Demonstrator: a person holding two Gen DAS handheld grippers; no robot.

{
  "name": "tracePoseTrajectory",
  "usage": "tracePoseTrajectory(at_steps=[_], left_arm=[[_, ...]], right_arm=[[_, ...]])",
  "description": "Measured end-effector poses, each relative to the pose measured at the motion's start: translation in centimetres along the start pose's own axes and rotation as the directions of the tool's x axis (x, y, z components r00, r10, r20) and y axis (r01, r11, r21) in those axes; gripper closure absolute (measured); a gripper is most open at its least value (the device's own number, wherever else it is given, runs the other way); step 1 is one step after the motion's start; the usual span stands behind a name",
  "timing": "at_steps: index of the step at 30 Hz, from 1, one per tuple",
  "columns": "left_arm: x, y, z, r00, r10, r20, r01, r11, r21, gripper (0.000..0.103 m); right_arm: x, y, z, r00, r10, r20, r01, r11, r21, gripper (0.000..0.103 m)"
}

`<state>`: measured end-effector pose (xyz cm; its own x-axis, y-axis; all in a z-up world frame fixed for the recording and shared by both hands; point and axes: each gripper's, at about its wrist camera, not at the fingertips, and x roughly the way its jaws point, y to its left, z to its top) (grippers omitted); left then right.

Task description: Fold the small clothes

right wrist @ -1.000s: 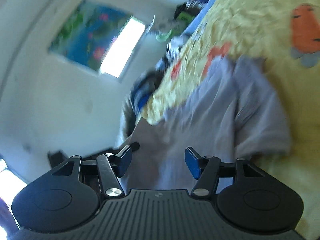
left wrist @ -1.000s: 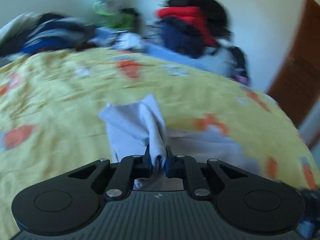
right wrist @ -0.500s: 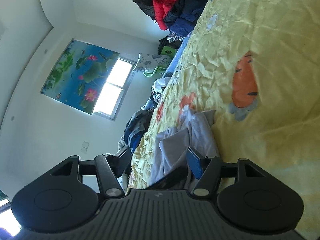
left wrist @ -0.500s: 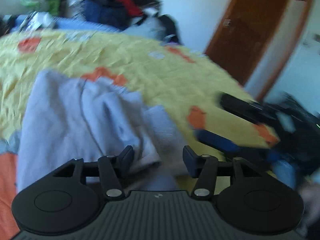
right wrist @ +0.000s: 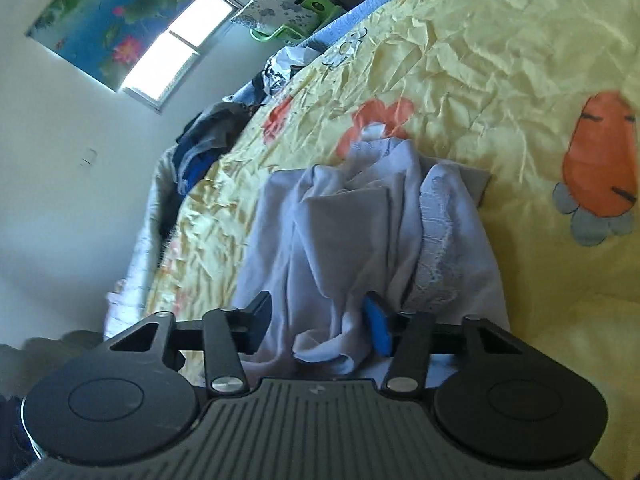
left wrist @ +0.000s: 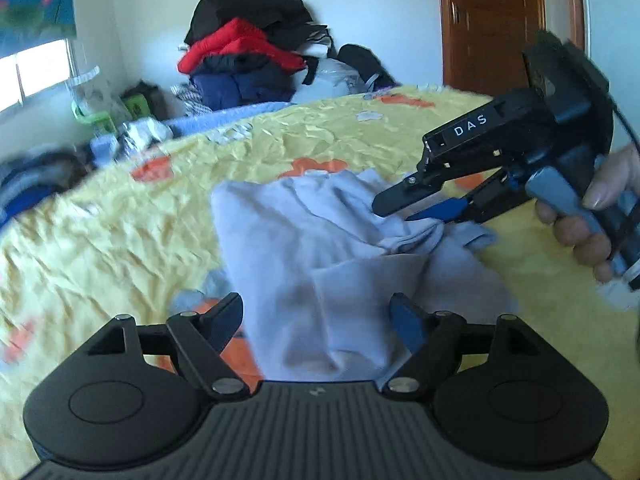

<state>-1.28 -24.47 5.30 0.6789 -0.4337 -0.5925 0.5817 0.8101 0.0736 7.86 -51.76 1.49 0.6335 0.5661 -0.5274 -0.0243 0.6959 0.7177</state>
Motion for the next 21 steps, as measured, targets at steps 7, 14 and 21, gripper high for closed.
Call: tracePoseTrajectory(at_steps=[7,14,21], left_arm=[[3.2,-2.5,-0.2,0.992,-0.126,-0.029,0.125,0.992,-0.028,0.023],[3.3,-5.3,-0.2,0.975,-0.221,-0.041,0.221,0.975,-0.003,0.075],[2.8,-6.0,-1.3,0.971,-0.231,-0.057,0.233,0.972,0.017,0.074]], right_arm=[[0.5,0.2,-0.8,0.995,-0.093,-0.034,0.091,0.993,-0.07,0.072],[-1.7,-0.3,-0.3,0.997,-0.077,0.01,0.078,0.995,-0.067,0.09],[-2.7,-2.7,-0.7,0.998,-0.039,0.054,0.035,0.997,0.074,0.078]])
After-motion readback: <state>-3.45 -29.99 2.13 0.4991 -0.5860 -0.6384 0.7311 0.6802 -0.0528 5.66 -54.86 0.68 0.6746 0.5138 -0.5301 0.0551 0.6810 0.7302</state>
